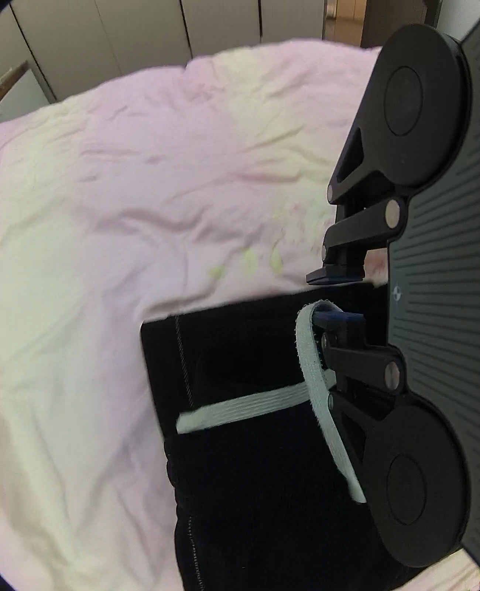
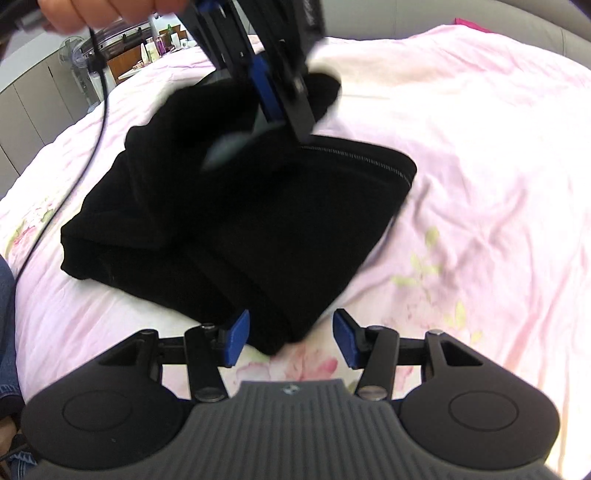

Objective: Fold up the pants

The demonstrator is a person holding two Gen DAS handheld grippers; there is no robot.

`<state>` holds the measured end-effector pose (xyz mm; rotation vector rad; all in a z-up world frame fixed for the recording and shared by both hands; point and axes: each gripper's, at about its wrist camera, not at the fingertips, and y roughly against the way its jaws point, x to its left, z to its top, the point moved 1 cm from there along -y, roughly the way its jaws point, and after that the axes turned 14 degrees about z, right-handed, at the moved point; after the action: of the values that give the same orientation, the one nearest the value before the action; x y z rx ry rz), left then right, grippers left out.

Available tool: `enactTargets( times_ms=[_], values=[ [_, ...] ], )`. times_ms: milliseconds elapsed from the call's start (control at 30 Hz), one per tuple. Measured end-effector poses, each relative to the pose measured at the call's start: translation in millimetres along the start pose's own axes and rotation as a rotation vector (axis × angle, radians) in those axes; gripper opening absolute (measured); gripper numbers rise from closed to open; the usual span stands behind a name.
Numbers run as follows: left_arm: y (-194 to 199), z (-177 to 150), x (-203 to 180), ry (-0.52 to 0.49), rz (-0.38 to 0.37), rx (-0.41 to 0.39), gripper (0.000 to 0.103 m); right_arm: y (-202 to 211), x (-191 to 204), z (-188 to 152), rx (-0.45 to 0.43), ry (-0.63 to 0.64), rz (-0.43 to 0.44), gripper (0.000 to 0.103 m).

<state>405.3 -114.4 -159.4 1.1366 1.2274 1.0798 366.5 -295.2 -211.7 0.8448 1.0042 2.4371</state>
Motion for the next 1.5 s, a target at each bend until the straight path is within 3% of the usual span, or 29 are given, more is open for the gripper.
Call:
enactTargets(
  times_ms=[167, 233, 367, 533, 633, 667, 800, 867, 933, 1067, 1100, 1200, 1233, 1300, 1400, 1467, 1500],
  values=[
    [49, -11, 14, -0.093, 0.037, -0.174, 0.032, 6, -6, 4, -0.049, -0.057, 0.016, 0.048],
    [68, -20, 40, -0.100, 0.048, -0.237, 0.037, 6, -6, 14, -0.093, -0.084, 0.042, 0.048],
    [87, -41, 103, -0.087, 0.138, -0.343, 0.045, 10, 7, 36, -0.167, -0.160, 0.072, 0.049],
    [70, -73, 173, -0.055, 0.175, -0.316, 0.046, -20, -2, 89, -0.224, -0.307, 0.073, 0.050],
    [51, -91, 202, -0.065, 0.202, -0.291, 0.046, -45, -21, 111, -0.240, -0.430, 0.068, 0.057],
    [45, -96, 211, -0.066, 0.200, -0.282, 0.046, -36, -20, 121, -0.246, -0.487, 0.076, 0.058],
    [29, -107, 235, -0.048, 0.143, -0.259, 0.046, -69, -46, 131, -0.234, -0.664, 0.087, 0.064],
    [21, -110, 237, -0.065, 0.113, -0.256, 0.046, -76, -50, 131, -0.253, -0.720, 0.128, 0.039],
    [15, -115, 234, -0.101, 0.112, -0.257, 0.046, -66, -40, 140, -0.267, -0.665, 0.083, 0.015],
    [7, -118, 225, -0.159, 0.097, -0.274, 0.048, -30, -12, 160, -0.309, -0.514, 0.015, 0.007],
    [6, -118, 220, -0.173, 0.116, -0.275, 0.048, -26, -12, 161, -0.307, -0.503, -0.024, 0.000],
    [-1, -121, 206, -0.239, 0.177, -0.283, 0.050, -14, -30, 148, -0.313, -0.464, -0.352, 0.000],
    [-2, -123, 204, -0.251, 0.189, -0.292, 0.052, -9, -48, 136, -0.313, -0.527, -0.375, 0.000],
    [-1, -125, 201, -0.260, 0.200, -0.308, 0.052, -8, -74, 114, -0.294, -0.687, -0.282, 0.000],
    [13, -126, 206, -0.269, 0.157, -0.335, 0.052, -8, -65, 105, -0.286, -0.652, -0.198, 0.001],
    [31, -123, 212, -0.251, 0.125, -0.370, 0.051, -7, -57, 109, -0.319, -0.655, -0.093, 0.013],
    [39, -122, 215, -0.238, 0.119, -0.389, 0.051, -7, -53, 115, -0.333, -0.645, -0.051, 0.030]
  ],
)
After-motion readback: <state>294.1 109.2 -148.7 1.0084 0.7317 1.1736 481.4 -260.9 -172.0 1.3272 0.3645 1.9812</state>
